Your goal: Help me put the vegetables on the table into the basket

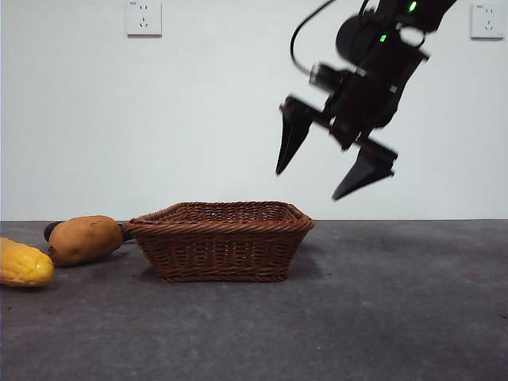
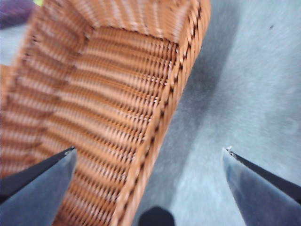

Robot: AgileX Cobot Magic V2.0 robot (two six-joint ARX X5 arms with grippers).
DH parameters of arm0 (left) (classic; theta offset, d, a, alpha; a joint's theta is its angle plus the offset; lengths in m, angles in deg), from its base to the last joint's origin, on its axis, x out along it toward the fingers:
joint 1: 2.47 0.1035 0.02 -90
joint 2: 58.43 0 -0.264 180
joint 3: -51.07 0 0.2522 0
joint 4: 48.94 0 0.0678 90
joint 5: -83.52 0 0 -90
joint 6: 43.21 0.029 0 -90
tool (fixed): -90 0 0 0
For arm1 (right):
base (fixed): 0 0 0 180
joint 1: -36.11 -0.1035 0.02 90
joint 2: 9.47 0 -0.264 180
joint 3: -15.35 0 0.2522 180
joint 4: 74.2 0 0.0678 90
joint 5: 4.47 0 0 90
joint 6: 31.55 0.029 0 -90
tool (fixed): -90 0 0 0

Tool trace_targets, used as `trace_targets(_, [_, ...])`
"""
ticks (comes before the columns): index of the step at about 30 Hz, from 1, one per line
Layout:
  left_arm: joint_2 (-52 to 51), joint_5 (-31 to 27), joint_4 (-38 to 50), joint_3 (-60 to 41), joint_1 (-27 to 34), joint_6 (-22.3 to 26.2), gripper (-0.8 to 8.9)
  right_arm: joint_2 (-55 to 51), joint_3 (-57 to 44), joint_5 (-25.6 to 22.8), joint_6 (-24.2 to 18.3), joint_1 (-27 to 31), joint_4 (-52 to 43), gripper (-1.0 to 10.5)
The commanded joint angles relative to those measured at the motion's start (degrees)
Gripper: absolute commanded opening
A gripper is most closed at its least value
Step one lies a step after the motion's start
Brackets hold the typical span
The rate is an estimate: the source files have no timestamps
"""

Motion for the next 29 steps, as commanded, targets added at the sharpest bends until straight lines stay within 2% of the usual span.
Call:
trace_targets(1, [0.52,0.35,0.13,0.07,-0.13,-0.13,6.02,2.99,0.70,-0.04,0.61,-1.03,-0.79,6.2])
trace_targets(8, [1.07,0.33,0.50,0.07,-0.13,-0.13,6.02,7.13,1.36,-0.98,0.61,-2.82,-2.34,4.7])
trace_targets(12, [1.09,0.35,0.48,0.09,-0.13,-0.13,6.01,8.20,1.38,-3.02,0.59,-3.45,-2.45,3.0])
trace_targets(16, [1.09,0.35,0.48,0.09,-0.13,-0.13,6.01,8.20,1.38,-2.82,0.61,-3.50,-3.58,1.3])
trace_targets(21, [1.09,0.35,0.44,0.09,-0.13,-0.13,6.01,8.20,1.38,-2.84,0.57,-3.50,-4.20,0.0])
trace_targets(29, [1.09,0.35,0.20,0.09,-0.13,-0.13,6.01,8.15,1.38,-2.80,0.63,-3.50,-5.33,-0.1])
